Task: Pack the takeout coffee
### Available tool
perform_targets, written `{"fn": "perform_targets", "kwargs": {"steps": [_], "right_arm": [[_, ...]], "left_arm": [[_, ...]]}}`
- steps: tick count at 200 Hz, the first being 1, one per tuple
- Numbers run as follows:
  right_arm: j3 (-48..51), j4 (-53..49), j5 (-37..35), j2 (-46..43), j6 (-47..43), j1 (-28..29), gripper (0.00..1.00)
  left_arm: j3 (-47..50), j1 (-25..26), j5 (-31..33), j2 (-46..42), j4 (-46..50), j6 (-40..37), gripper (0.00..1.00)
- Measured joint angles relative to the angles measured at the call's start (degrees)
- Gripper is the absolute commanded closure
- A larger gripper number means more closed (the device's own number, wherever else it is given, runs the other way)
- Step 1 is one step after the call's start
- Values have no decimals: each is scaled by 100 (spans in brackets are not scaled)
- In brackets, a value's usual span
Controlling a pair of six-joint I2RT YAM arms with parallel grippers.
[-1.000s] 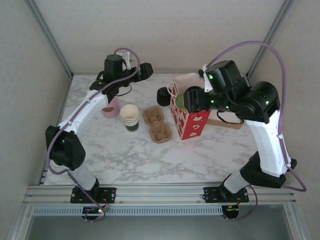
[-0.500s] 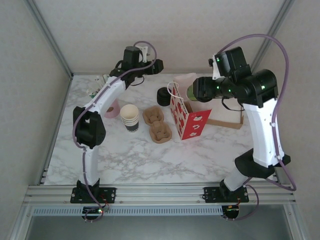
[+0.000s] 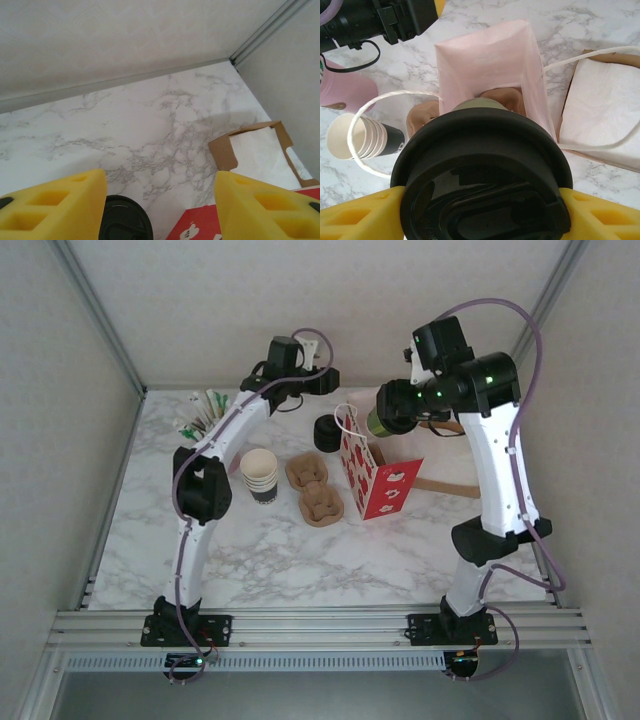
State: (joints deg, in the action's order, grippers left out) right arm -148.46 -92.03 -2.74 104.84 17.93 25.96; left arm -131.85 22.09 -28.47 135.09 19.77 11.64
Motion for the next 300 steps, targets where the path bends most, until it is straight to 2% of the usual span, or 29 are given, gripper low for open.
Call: {"fn": "perform_targets", "kwargs": {"steps": [52, 184, 300], "right_arm": [[33, 0, 2, 162, 0, -33, 29], [938, -2, -11, 168, 7, -96, 28], [1899, -2, -66, -55, 87, -94, 28]], "left_arm": [[-175, 94, -188, 363, -15, -122, 52], [-251, 444, -632, 385, -20, -402, 61], [719, 566, -1152, 361, -216, -420, 65]]}}
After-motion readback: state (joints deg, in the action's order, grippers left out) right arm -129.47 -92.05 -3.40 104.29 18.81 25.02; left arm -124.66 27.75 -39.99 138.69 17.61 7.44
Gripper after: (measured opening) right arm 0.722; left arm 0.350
